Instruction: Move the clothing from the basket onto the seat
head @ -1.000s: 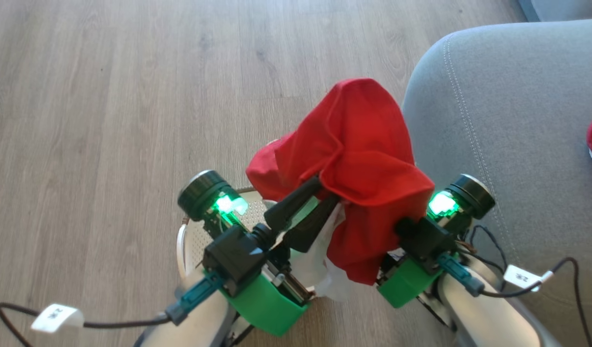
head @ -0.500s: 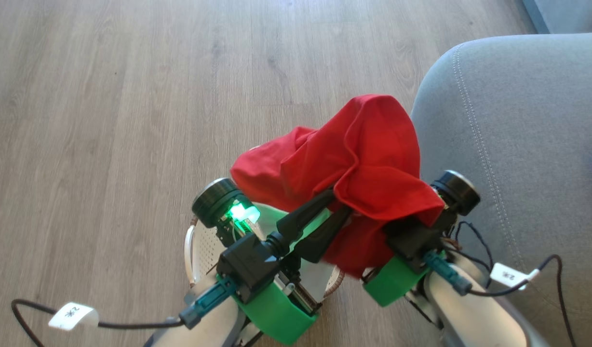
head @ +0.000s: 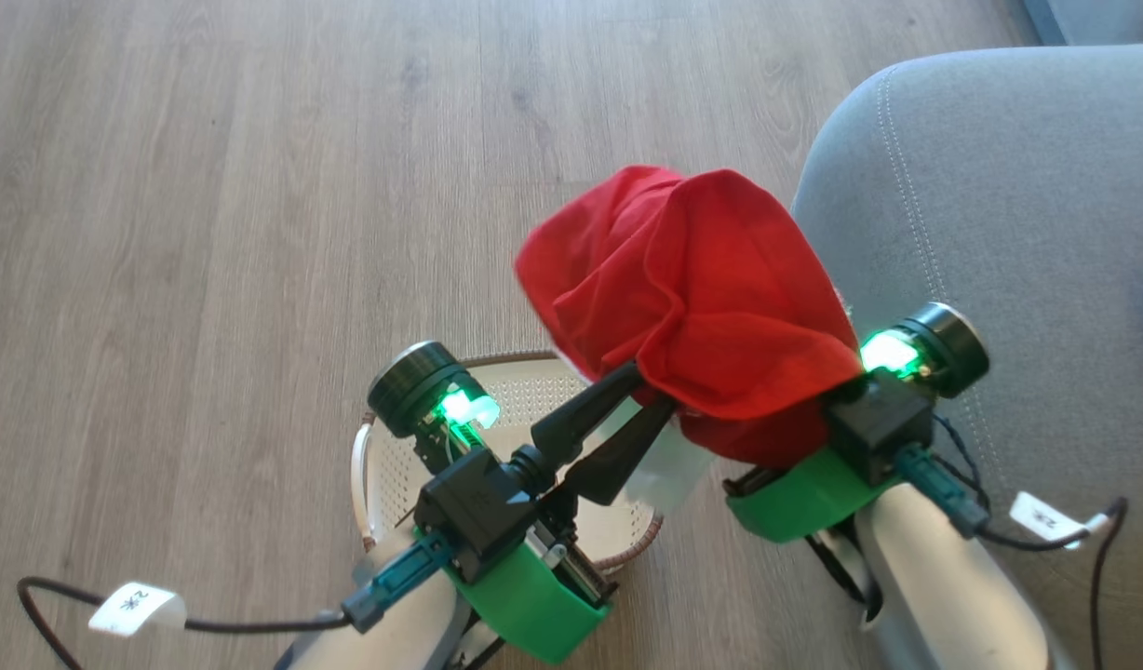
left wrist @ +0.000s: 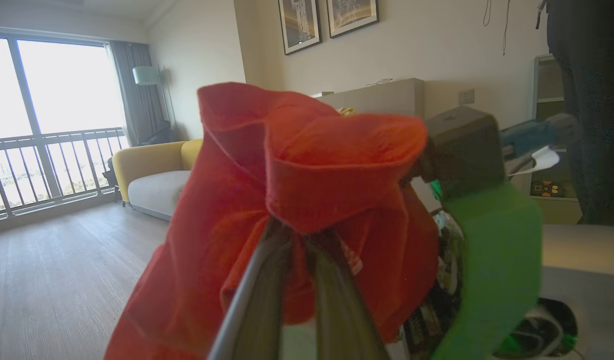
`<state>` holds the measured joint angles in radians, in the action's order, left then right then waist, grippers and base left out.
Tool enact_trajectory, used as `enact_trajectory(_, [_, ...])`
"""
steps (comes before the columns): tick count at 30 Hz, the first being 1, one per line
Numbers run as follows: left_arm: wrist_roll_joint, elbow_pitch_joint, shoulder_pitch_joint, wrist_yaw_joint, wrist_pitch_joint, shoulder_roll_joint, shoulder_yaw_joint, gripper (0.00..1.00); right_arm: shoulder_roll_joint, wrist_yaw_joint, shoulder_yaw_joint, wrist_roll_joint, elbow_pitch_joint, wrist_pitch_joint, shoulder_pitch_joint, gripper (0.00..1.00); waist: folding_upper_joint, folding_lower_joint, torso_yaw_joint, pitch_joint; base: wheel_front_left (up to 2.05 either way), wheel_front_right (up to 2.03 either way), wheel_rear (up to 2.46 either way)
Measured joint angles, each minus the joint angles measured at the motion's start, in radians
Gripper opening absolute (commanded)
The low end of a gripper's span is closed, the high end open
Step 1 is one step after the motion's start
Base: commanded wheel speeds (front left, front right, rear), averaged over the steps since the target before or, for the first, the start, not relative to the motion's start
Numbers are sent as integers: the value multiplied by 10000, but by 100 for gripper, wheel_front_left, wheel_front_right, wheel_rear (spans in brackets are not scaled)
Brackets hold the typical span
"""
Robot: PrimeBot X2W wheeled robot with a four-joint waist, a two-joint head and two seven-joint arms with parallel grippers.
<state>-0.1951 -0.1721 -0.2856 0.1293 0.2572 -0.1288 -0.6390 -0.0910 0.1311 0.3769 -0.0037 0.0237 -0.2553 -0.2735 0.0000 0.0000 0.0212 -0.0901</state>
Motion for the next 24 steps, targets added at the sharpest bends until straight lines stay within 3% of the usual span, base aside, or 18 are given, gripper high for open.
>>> enact_trajectory(5, [0,0,-1,0,0,0,25,0,111,0,-506,115,-270,0,60,0,0,0,27,-52,0,0,0])
enact_trajectory(7, [2,6,-1,2,0,6,102,47,194,0,-621,151,-374,0,81,0,0,0,34,-60,0,0,0])
enact_trajectory(8, [10,13,-1,0,0,8,163,83,215,0,-665,153,-420,0,105,0,0,0,36,-58,0,0,0])
enact_trajectory(9, [12,25,-1,0,0,10,228,100,224,0,-717,153,-470,0,144,0,0,0,38,-56,0,0,0])
enact_trajectory(24, [301,650,90,2,0,-23,479,100,244,0,-1893,211,-840,0,190,0,0,0,33,-1,0,0,0])
